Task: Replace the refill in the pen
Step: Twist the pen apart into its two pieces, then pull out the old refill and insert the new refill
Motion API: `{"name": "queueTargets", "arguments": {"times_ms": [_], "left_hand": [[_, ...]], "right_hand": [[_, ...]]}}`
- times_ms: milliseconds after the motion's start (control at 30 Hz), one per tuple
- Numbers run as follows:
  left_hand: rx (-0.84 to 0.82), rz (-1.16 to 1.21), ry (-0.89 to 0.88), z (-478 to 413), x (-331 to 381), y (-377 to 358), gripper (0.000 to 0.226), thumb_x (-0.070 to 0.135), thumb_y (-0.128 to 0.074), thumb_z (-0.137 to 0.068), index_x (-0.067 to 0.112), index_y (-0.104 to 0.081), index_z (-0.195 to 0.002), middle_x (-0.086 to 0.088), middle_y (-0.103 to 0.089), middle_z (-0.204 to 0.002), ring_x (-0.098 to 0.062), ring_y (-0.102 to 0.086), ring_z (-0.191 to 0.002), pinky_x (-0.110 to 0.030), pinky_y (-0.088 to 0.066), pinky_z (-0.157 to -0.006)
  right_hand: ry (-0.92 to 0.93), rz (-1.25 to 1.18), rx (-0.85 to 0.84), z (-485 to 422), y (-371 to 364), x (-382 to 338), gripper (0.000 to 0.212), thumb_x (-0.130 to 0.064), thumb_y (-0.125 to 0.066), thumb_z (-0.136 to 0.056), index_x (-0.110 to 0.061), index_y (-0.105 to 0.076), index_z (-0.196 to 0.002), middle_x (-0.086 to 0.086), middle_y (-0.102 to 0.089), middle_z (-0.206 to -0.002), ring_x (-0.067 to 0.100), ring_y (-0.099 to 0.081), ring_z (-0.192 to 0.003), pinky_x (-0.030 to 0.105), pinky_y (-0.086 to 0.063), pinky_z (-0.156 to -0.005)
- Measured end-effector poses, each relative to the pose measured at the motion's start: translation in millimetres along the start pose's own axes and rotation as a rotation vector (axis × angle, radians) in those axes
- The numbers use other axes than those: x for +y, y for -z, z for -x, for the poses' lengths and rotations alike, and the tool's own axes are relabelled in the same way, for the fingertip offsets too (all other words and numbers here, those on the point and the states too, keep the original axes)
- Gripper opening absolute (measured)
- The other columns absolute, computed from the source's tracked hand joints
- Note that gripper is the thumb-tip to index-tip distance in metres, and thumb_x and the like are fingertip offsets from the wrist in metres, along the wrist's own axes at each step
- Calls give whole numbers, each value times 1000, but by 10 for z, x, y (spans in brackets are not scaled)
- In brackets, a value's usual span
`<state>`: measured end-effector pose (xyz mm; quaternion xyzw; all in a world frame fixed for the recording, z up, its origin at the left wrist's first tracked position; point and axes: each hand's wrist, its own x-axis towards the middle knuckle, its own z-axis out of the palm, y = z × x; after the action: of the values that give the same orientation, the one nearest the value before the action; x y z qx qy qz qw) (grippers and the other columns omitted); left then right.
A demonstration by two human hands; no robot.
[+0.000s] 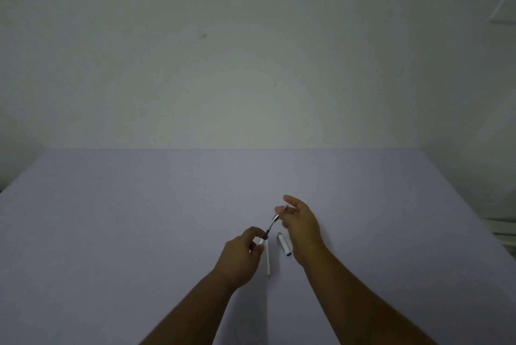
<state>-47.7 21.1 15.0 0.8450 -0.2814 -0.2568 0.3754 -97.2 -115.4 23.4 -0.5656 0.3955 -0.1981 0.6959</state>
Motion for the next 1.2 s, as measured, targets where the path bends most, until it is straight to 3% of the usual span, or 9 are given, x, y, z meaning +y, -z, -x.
{"name": "queueTargets", "arguments": {"times_ms": [100, 233, 333, 533, 700, 867, 1033, 1133, 1200], "left_hand": [[-1, 75, 58, 0, -31, 27, 16, 22, -47, -93, 27, -56, -105, -8, -63, -83, -20, -60, -65, -26, -50, -56], [-4, 148, 85, -41, -43, 14, 16, 21, -47, -92, 28, -57, -102, 1, -62, -73, -11, -60, -56, -15, -43, -44], [-12, 132, 84, -88, -53, -37, 18, 22, -48, -93, 29, -56, -106, 4, -63, -74, -7, -60, -56, -9, -41, -41], [10, 83, 137, -147, -191, -80, 21, 23, -53, -91, 19, -61, -110, -3, -65, -89, -20, -65, -75, -35, -56, -74], [11, 5, 197, -213, -386, -110, 28, 25, -53, -91, 14, -61, -115, -9, -67, -107, -25, -64, -94, -36, -53, -89], [9, -39, 221, -240, -495, -149, 28, 21, -56, -89, 15, -61, -116, -9, -66, -111, -24, -64, -96, -34, -52, -90], [20, -39, 244, -247, -549, -183, 25, 22, -58, -87, 15, -63, -111, -8, -69, -106, -23, -65, -93, -31, -52, -87], [24, -42, 249, -267, -544, -206, 24, 24, -59, -86, 16, -64, -108, -7, -70, -103, -22, -65, -91, -27, -49, -81], [25, -39, 250, -281, -538, -222, 23, 24, -60, -85, 17, -64, -106, -6, -70, -101, -23, -65, -90, -27, -49, -81]], "right_hand": [[-73, -167, 138, -114, 54, -59, 12, -6, -60, -87, -13, -63, -97, 5, -62, -79, 15, -59, -69, 33, -54, -78], [-262, 108, -173, -32, 97, 21, 5, -11, -67, -82, -6, -68, -81, 6, -58, -64, 16, -53, -56, 27, -51, -60], [-216, 240, -258, 11, 33, 118, 10, -19, -67, -83, -15, -69, -75, -1, -58, -60, 11, -52, -54, 20, -46, -53], [-137, 166, 133, -360, 158, 152, 31, -17, -57, -90, -11, -60, -60, 9, -56, -61, 19, -50, -55, 36, -45, -64], [-127, 848, 45, -551, 348, 433, 24, -24, -60, -87, -6, -62, -71, 10, -56, -68, 21, -53, -71, 26, -37, -64], [-151, 956, 50, -612, 379, 623, 43, -24, -64, -84, -14, -44, -48, -2, -43, -50, 15, -48, -52, 23, -33, -47], [-183, 964, 71, -627, 376, 650, 42, -28, -66, -84, -13, -44, -51, 0, -46, -54, 14, -47, -54, 22, -31, -44], [-182, 960, 76, -628, 362, 657, 26, -28, -66, -83, -3, -65, -75, 18, -68, -80, 19, -53, -71, 25, -40, -60], [-180, 966, 76, -623, 357, 662, 24, -29, -67, -82, -5, -65, -81, 22, -70, -91, 21, -56, -75, 31, -45, -66]]}}
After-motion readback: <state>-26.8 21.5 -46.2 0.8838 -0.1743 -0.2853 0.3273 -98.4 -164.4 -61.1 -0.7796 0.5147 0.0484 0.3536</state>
